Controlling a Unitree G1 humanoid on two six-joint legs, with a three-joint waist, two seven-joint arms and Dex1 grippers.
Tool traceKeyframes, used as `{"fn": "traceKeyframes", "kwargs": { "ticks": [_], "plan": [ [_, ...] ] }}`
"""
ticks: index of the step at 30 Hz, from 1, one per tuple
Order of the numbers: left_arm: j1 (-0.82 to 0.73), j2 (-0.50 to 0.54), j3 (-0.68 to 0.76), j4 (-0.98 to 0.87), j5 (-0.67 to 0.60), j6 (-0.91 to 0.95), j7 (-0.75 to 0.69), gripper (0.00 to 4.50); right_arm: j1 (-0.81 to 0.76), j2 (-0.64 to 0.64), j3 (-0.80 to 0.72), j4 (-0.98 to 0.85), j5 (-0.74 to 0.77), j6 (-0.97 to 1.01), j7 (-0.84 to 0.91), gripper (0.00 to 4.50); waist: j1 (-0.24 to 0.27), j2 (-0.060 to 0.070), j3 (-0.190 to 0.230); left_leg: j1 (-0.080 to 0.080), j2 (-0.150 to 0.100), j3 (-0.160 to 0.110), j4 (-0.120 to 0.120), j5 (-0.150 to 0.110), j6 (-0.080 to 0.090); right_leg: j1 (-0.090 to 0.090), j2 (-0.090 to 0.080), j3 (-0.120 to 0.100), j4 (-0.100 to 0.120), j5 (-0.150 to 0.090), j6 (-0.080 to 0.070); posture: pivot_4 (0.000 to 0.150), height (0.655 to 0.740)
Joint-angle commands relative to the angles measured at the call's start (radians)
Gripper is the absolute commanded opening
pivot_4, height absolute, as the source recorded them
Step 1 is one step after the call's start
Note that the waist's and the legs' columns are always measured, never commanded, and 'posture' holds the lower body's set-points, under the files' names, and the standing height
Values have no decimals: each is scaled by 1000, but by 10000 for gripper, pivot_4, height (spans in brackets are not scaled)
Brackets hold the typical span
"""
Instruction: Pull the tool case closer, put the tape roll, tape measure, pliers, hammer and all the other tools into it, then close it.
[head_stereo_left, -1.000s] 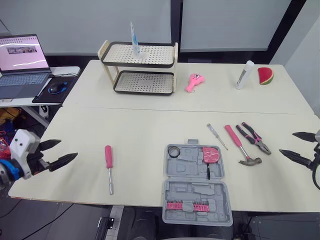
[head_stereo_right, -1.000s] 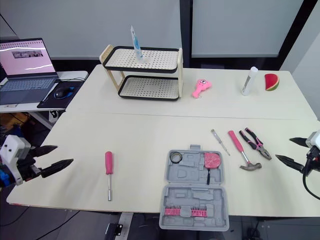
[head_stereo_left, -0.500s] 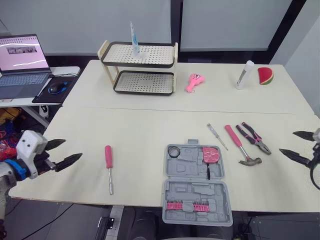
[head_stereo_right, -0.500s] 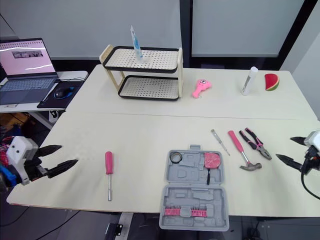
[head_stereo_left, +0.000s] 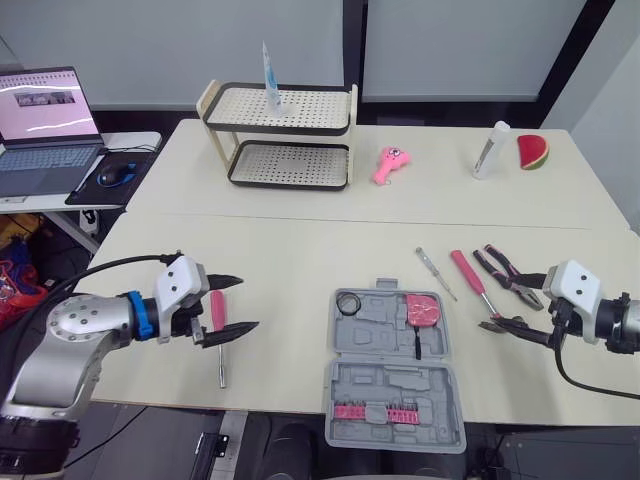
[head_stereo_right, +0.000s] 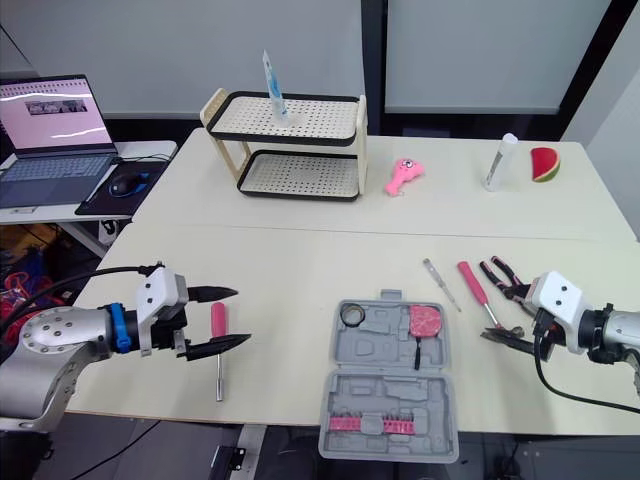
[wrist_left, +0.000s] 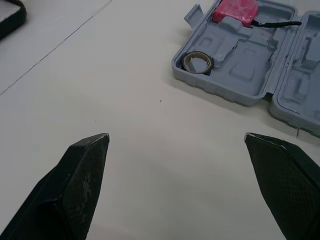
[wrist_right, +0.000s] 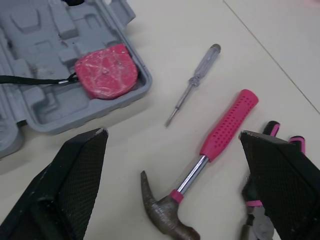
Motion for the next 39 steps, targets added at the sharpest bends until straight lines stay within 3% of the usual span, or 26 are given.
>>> {"fn": "traceKeyframes", "kwargs": {
  "ticks": [1, 10, 18, 23, 39],
  "plan": [
    [-100, -52, -50, -93, -43, 10, 5, 45000, -32, 27, -61, 95, 4, -22, -53, 44763, 4, 0, 0, 0, 0, 0, 1, 0, 0, 0, 0, 0, 0, 0, 0, 1500, 7400],
    [-337, -181, -215, -130, -44, 35, -28, 45000, -58, 44, -110, 397, -5, -146, -77, 44763, 6, 0, 0, -1, 0, 4, 1, 2, -4, 0, 3, -1, 0, 0, 0, 1500, 7400],
    [-368, -252, -271, -46, -10, -62, -65, 45000, -95, 59, -82, 501, -29, -191, -79, 44763, -9, 0, 0, 0, 2, 5, 1, 2, -4, 0, 4, -1, 0, 0, 0, 1500, 7400],
    [-360, -297, -297, -21, 5, -100, -78, 45000, -223, 120, -17, 650, -72, -209, -98, 44763, -10, 0, 0, 0, 2, 5, 1, 2, -4, 0, 5, -1, 0, 0, 0, 1500, 7400],
    [-370, -300, -294, -124, -20, 12, -31, 45000, -475, 181, 50, 1047, -152, -262, -124, 44763, -9, 0, 0, -1, 2, 6, 2, 3, -4, 1, 4, 0, -1, 0, 0, 1500, 7400]
  ]
}}
